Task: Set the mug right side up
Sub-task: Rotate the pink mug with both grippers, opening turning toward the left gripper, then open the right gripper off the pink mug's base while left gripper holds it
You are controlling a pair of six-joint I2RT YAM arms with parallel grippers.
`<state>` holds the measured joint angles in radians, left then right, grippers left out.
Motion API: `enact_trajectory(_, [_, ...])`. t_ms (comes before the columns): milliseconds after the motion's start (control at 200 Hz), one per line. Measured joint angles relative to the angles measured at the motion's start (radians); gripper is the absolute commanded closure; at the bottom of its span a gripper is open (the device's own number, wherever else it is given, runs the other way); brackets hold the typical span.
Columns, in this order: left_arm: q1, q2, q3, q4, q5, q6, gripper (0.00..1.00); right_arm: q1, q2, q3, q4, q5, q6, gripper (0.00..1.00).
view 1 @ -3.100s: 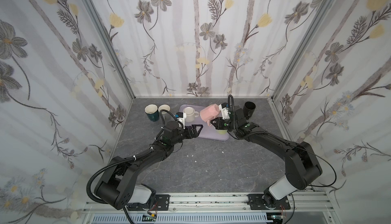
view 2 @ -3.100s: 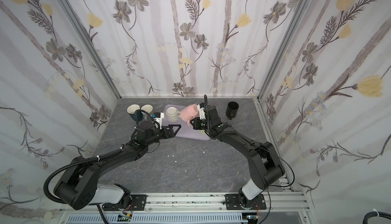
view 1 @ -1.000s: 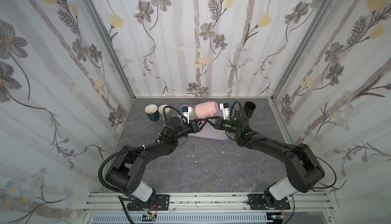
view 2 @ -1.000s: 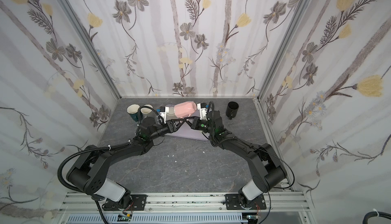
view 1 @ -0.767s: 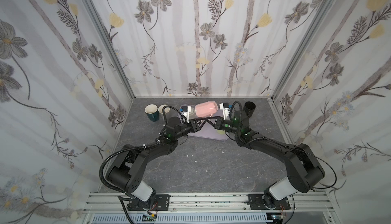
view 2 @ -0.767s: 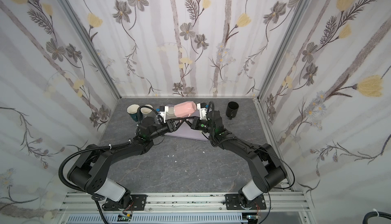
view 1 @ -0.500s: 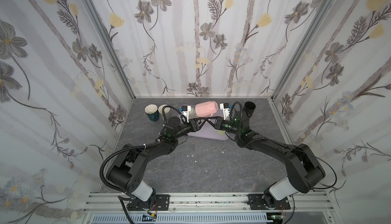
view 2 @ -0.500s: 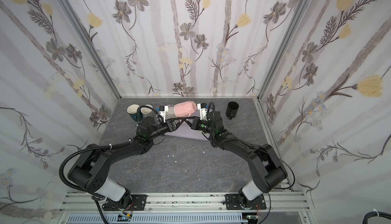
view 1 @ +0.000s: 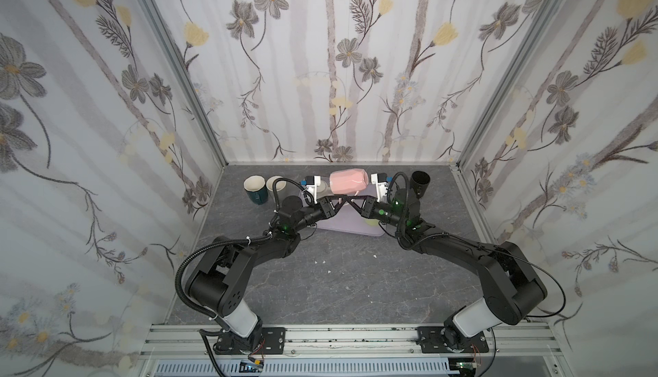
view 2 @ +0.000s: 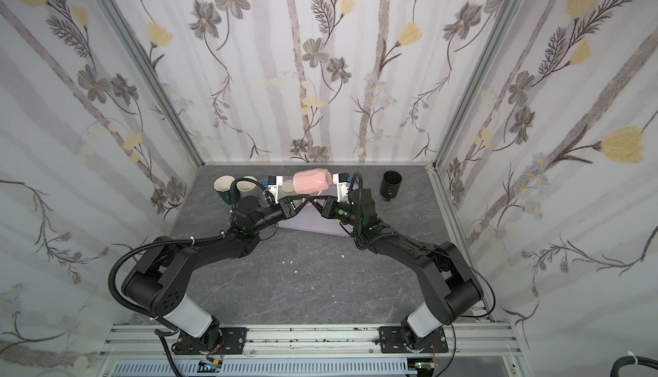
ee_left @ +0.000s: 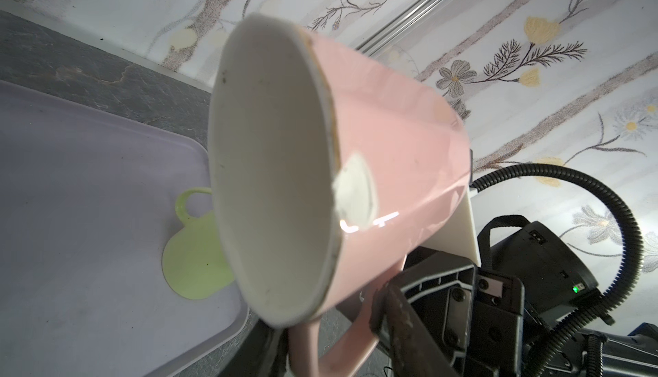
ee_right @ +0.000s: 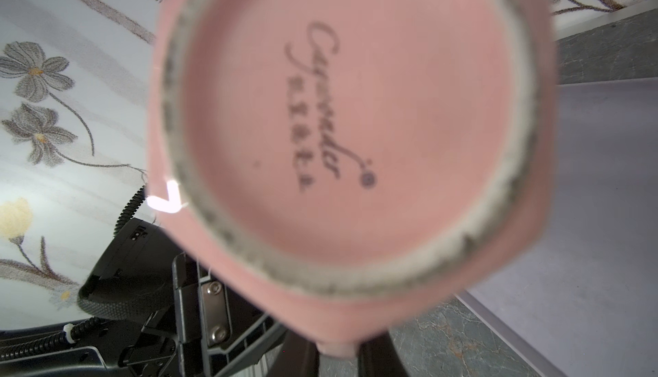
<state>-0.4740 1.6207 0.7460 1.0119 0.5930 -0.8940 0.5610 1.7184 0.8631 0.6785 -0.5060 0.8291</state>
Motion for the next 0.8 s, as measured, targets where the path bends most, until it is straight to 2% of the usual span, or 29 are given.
enact_trajectory(365, [0.002, -0.023, 0.0, -0.051, -0.04, 0.006, 0.72, 0.005, 0.038, 0.006, 0.063, -0.021, -0.002, 0.98])
enact_trajectory(694, [0.002, -0.098, 0.0, -0.185, -0.075, 0.094, 0.78, 0.018, 0.056, 0.032, 0.07, -0.046, -0.027, 0.98])
enact_trajectory(734, [0.002, -0.105, 0.0, -0.196, -0.082, 0.105, 0.83, 0.018, 0.061, 0.033, 0.072, -0.047, -0.027, 0.98])
enact_trajectory(799, [0.002, -0.116, -0.006, -0.206, -0.093, 0.115, 0.84, 0.018, 0.068, 0.037, 0.081, -0.054, -0.026, 0.98])
